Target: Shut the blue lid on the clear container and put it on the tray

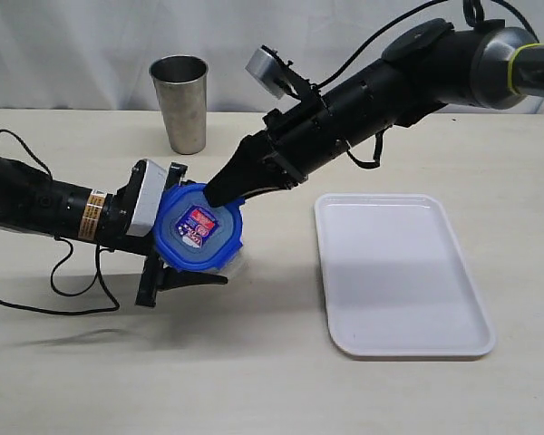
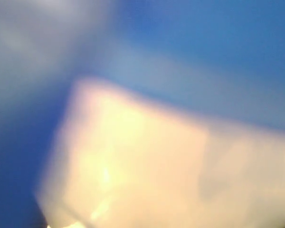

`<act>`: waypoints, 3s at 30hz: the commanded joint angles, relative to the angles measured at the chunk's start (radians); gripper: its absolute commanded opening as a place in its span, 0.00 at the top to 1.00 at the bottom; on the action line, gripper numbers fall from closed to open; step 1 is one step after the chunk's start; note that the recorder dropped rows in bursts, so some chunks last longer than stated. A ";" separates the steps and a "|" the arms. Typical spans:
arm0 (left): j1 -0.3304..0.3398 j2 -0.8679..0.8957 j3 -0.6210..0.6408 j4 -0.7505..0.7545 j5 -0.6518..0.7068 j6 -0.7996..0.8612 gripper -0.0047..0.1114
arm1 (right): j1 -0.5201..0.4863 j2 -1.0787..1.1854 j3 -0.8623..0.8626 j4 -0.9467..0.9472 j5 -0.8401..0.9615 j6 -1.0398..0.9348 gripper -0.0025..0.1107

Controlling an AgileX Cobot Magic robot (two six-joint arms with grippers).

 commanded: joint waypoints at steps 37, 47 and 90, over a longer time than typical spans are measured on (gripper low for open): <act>-0.010 -0.012 0.002 -0.085 -0.052 -0.036 0.96 | 0.007 0.002 -0.059 -0.261 -0.089 0.114 0.53; -0.010 -0.012 0.000 -0.083 -0.052 -0.042 0.96 | 0.007 -0.109 -0.065 -0.348 -0.153 0.133 0.49; -0.010 -0.012 0.000 -0.056 0.004 -0.006 0.96 | 0.302 -0.266 -0.199 -1.258 -0.272 0.897 0.62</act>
